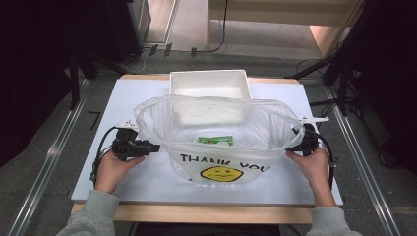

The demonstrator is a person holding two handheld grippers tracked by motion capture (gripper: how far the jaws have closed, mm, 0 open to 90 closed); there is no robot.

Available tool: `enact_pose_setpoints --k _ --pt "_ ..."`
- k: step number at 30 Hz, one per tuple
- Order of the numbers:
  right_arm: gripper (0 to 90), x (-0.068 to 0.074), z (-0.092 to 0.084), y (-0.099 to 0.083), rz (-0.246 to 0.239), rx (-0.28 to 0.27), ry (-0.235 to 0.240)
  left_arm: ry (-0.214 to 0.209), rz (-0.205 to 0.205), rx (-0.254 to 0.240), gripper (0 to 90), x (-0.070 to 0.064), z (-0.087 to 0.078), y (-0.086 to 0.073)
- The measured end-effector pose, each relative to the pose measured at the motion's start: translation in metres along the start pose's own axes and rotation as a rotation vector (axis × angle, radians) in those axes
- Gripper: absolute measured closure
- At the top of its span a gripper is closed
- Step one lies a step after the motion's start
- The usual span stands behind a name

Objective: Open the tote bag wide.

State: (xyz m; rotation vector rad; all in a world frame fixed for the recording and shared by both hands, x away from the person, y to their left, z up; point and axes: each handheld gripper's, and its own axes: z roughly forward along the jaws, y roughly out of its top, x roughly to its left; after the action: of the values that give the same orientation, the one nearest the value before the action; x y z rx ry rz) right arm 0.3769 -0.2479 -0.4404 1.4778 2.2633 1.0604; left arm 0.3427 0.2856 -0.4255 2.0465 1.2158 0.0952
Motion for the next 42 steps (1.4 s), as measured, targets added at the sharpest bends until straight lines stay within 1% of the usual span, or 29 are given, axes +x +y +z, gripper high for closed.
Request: enact_pose_setpoints --k 2,3,5,7,9,10,14,15,16,17,20,24,28,30,38,40,42 --pt "39.6 0.003 -0.001 0.003 -0.021 -0.003 0.012 0.001 0.005 -0.008 61.5 0.000 0.000 0.000" --pt "41.5 0.004 -0.002 0.003 -0.032 -0.008 0.012 -0.007 0.000 -0.006 60.2 0.001 0.000 0.001" --pt "42.5 0.005 -0.003 0.004 -0.047 -0.018 -0.001 0.005 0.008 -0.004 55.9 0.002 0.000 0.001" --pt "43.4 0.006 -0.005 0.005 -0.045 -0.028 -0.002 0.010 -0.001 0.002 49.3 0.003 0.001 0.002" --pt "43.7 0.006 -0.007 0.006 -0.043 -0.033 0.000 0.012 0.000 -0.005 47.5 0.004 0.001 0.002" --pt "43.7 0.006 -0.008 0.006 -0.044 -0.035 0.001 0.013 -0.003 -0.003 44.8 0.004 0.001 0.002" --pt "43.6 0.006 -0.009 0.005 -0.055 -0.033 0.004 -0.004 -0.007 -0.012 39.5 0.006 0.001 0.002" --pt "43.6 0.006 -0.009 0.005 -0.056 -0.031 0.007 -0.020 -0.029 -0.017 38.8 0.008 0.001 0.004" --pt "43.6 0.006 -0.009 0.006 -0.049 -0.029 0.013 -0.016 -0.041 -0.016 38.9 0.008 0.002 0.005" --pt "43.6 0.006 -0.009 0.006 -0.044 -0.026 0.018 -0.011 -0.038 -0.013 39.5 0.008 0.001 0.005" --pt "43.4 0.006 -0.010 0.006 -0.052 -0.029 0.013 -0.008 -0.007 -0.002 42.4 0.007 0.001 0.005" --pt "43.3 0.007 -0.010 0.007 -0.051 -0.023 0.015 -0.015 -0.009 0.004 41.5 0.007 0.002 0.005" --pt "43.3 0.008 -0.010 0.007 -0.067 -0.020 0.013 -0.030 -0.020 0.012 41.2 0.008 0.004 0.005" --pt "43.2 0.008 -0.011 0.006 -0.074 -0.017 0.014 -0.030 -0.020 0.014 40.8 0.008 0.004 0.005" --pt "43.3 0.006 -0.012 0.006 -0.069 -0.017 0.020 -0.037 -0.012 0.003 39.3 0.009 0.004 0.005" --pt "43.3 0.006 -0.012 0.006 -0.077 -0.016 0.021 -0.041 -0.008 0.009 41.1 0.009 0.004 0.005" --pt "43.4 0.006 -0.013 0.005 -0.078 -0.017 0.023 -0.033 -0.005 0.009 43.3 0.009 0.005 0.005"
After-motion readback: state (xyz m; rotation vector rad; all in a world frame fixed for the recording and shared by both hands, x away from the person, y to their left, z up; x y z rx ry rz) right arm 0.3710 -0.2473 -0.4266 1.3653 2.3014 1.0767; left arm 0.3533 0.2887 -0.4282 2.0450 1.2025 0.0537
